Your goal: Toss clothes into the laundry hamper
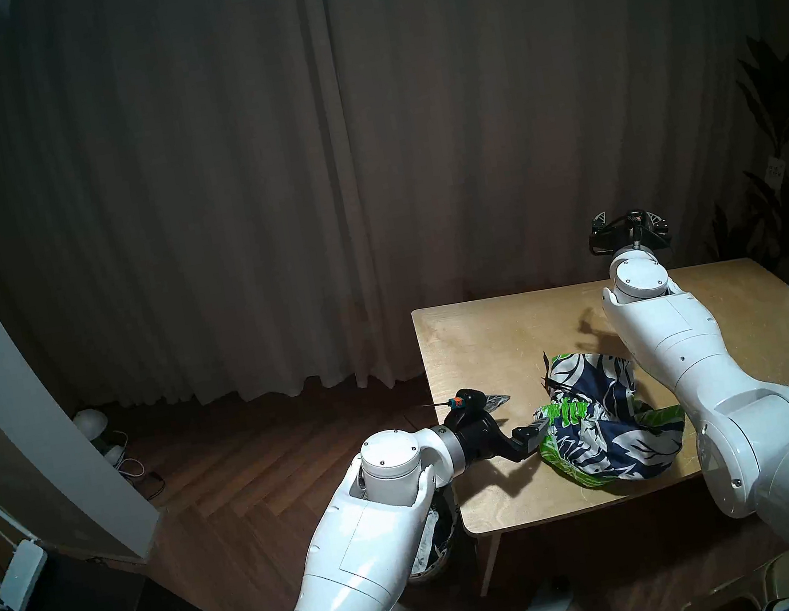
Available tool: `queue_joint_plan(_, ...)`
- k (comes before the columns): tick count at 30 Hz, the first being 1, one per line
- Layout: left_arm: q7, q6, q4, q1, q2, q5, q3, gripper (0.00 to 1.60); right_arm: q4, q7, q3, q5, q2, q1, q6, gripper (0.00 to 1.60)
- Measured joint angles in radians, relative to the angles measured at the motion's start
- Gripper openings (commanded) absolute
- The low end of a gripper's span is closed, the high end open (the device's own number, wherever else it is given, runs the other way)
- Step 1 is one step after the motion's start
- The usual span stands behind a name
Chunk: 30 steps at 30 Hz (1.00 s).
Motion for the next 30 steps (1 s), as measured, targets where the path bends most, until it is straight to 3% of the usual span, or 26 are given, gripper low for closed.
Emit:
queue_joint_plan(13, -0.085, -0.016, 0.036, -0.035, -0.005, -0.026, 0.032, 1.6, -0.16, 0.012, 0.029, 0.003, 0.035, -0.069, 0.082, 1.6)
queue_joint_plan(24, 0.001, -0.072, 0.247, -0.113, -0.035, 0.082, 0.079, 1.6, -0.285, -0.004, 0.063, 0.042, 0.045, -0.161, 0.141, 1.6)
queue_joint_plan(26, 0.009, -0.083, 0.272, -0.125, -0.043, 0.09, 0.084, 0.69, -0.304, -0.008, 0.07, 0.048, 0.047, -0.176, 0.149, 1.6)
queue_joint_plan(27, 0.012, -0.089, 0.283, -0.132, -0.046, 0.093, 0.086, 0.0, -0.316, -0.01, 0.074, 0.052, 0.049, -0.184, 0.153, 1.6)
queue_joint_plan(30, 0.014, -0.1, 0.297, -0.142, -0.05, 0.097, 0.087, 0.0, -0.336, -0.013, 0.081, 0.059, 0.052, -0.198, 0.16, 1.6)
